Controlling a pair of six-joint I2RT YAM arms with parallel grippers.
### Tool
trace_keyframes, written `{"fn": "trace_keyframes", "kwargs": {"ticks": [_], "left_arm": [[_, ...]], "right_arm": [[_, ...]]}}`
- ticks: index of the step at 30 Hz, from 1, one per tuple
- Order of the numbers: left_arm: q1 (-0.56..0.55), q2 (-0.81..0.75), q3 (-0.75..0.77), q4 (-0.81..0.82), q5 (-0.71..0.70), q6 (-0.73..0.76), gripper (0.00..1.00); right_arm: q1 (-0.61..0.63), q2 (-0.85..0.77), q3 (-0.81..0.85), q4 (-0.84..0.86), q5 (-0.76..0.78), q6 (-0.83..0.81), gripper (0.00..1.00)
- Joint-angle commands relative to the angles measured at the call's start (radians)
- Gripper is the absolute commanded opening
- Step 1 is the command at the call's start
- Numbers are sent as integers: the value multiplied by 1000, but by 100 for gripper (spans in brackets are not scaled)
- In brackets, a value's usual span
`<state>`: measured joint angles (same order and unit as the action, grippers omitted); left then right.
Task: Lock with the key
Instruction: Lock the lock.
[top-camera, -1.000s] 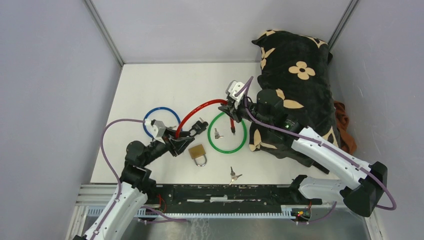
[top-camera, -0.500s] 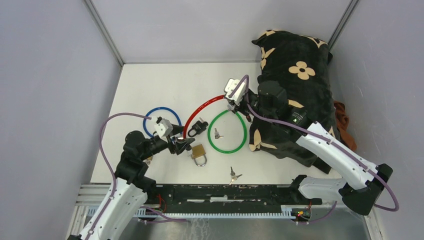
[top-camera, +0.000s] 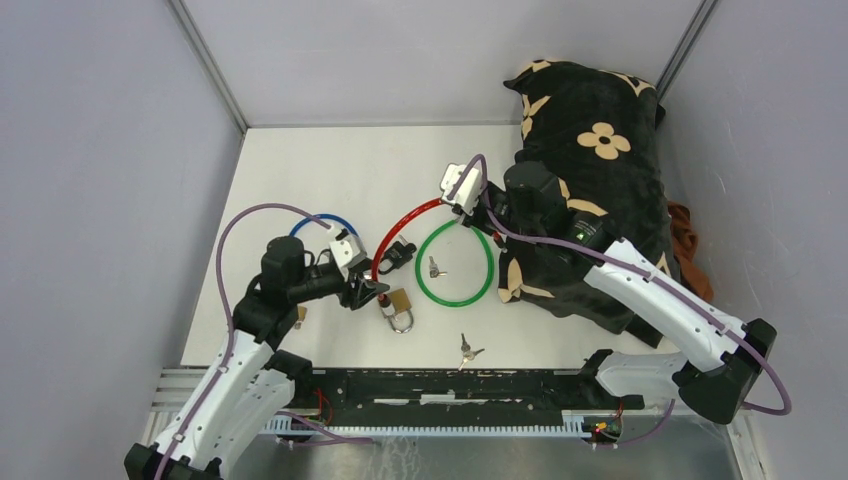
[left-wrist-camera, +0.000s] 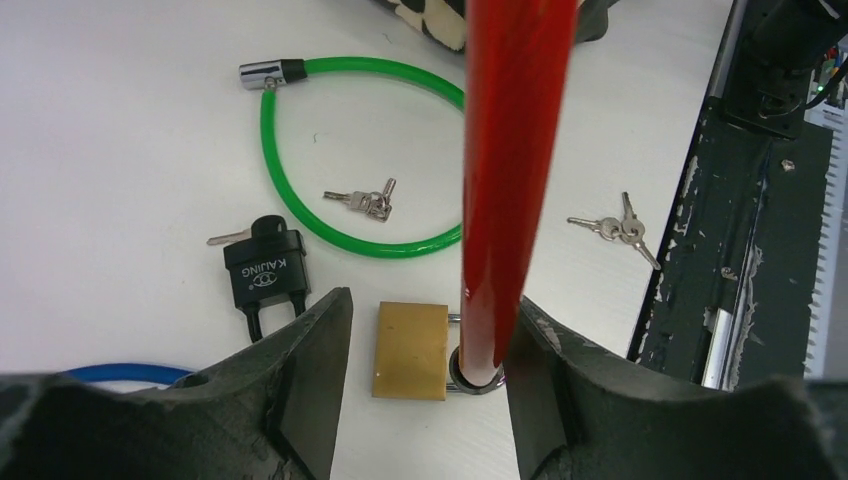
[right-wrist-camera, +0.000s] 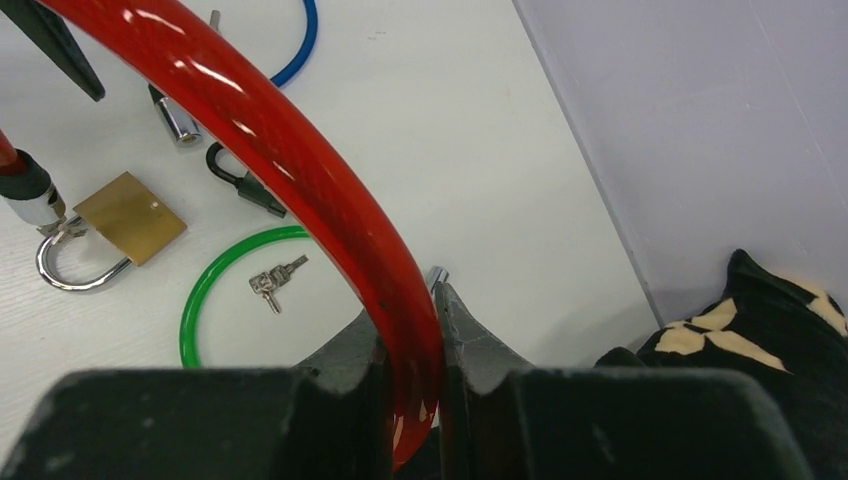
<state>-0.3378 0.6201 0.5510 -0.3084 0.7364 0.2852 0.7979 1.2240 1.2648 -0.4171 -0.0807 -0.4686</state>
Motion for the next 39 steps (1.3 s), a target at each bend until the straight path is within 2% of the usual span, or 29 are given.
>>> {"fn": "trace_keyframes", "kwargs": {"ticks": [1,4,5,7,8,10,11,15,18,20,27,30,34,35,36,37,38,39], "left_arm": [[-8,20,1,64,32,18,60],[-13,44,-30,68,-12,25,45],[-13,49,-39,68,-26,27,35],[-15,52,-46,73,-32,28,5],[-15,50,-47,85,-32,13,3],[-16,31,-50,168,-32,-50,2],[-15,15,-56,239,-35,-108,2],[-16,-67,-118,660,-35,-399,2],[-16,-102,-170,864,-42,-550,2],[-16,-127,-194,901,-38,-590,2],[6,-195,-240,953,-68,-678,2],[13,-211,-262,957,-47,-647,2],[14,-221,-270,957,-22,-619,2],[14,-225,-272,955,-24,-617,2],[16,-230,-275,954,-24,-617,2],[20,-232,-277,954,-26,-619,2],[21,-236,-281,954,-31,-623,2],[25,-236,-282,954,-37,-627,2]], "right_arm": [[4,-28,68,75,-48,37,0],[5,-39,65,83,-60,44,0],[4,-40,65,82,-60,45,0],[4,-37,59,85,-53,62,0],[4,-37,48,93,-52,81,0],[4,-49,-18,163,-50,162,2],[4,-58,-60,206,-50,204,6],[1,-111,-272,404,-14,381,24],[-8,-151,-423,568,-12,466,30],[-15,-167,-498,656,-22,533,34],[-55,-187,-712,854,-51,597,59],[-77,-171,-753,924,-85,602,60],[-81,-155,-715,902,-107,553,62],[-80,-158,-709,893,-111,539,68],[-80,-165,-704,882,-119,521,78],[-81,-172,-698,866,-128,501,93],[-80,-180,-690,841,-138,482,98],[-81,-191,-682,813,-147,455,98]]}}
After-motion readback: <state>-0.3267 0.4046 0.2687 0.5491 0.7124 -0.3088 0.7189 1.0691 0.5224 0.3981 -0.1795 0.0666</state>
